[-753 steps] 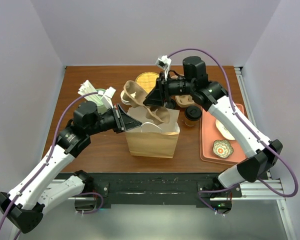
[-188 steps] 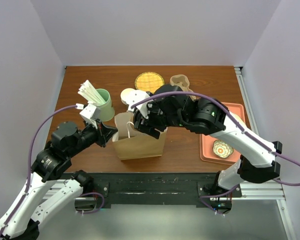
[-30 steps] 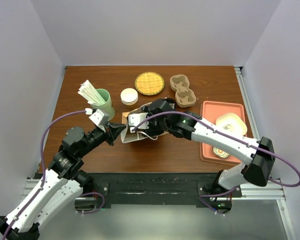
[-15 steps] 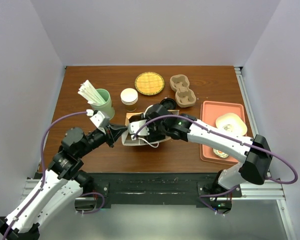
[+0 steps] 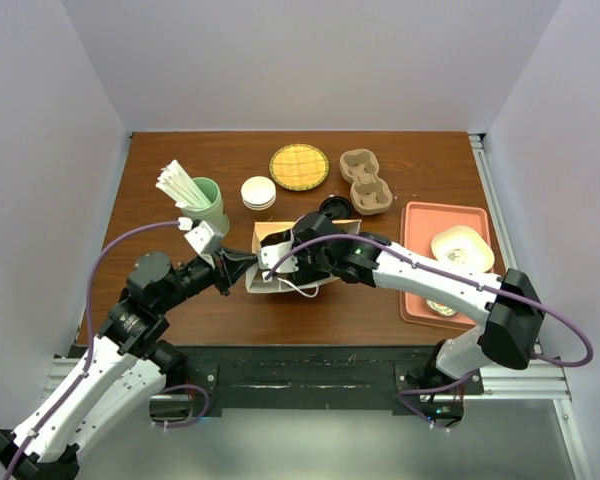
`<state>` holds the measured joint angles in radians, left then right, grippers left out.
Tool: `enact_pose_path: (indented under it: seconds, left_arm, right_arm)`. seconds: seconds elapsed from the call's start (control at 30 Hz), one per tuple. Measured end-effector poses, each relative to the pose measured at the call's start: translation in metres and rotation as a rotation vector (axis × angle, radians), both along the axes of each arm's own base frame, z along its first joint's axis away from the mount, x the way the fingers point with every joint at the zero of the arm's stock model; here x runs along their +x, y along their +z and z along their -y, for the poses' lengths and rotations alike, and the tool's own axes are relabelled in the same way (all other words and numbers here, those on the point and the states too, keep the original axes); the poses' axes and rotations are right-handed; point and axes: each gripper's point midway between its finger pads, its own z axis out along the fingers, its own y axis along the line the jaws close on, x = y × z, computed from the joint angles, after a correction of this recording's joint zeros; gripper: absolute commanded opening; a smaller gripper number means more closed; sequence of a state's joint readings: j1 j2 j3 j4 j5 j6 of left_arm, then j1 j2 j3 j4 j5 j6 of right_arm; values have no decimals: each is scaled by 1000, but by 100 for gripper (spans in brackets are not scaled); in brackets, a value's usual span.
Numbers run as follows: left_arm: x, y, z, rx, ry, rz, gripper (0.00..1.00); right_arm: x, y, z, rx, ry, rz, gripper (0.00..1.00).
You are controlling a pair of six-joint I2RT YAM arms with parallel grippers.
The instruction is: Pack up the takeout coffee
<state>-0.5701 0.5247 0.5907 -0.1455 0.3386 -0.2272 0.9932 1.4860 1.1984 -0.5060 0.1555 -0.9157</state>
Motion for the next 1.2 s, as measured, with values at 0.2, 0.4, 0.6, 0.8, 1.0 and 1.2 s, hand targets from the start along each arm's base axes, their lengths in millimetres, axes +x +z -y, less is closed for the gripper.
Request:
enact_pose_path:
  seconds: [0.2,0.4,0.6,0.8,1.0,1.2]
  left_arm:
    - [-1,-3,0,8,-5,-10,0]
    - [-3,-9,-1,40,-18,-7,0]
    - [0,-11,-4,69,-5,21,0]
    - [5,-9,-6,80,17,48,0]
    - [10,-7,-5,88,21,69,0]
    - [9,-4,-2,85,0,90,0]
  right_arm:
    - [1,-2,0,0,-6,9,38]
    - [0,-1,4,-7,-23,-4,38]
    - [-3,11,14,0,-43,14,38]
    - [-4,16,24,-6,-60,36,38]
    - [-3,10,29,-37,-66,38,38]
    - [0,5,30,-61,-71,42,37]
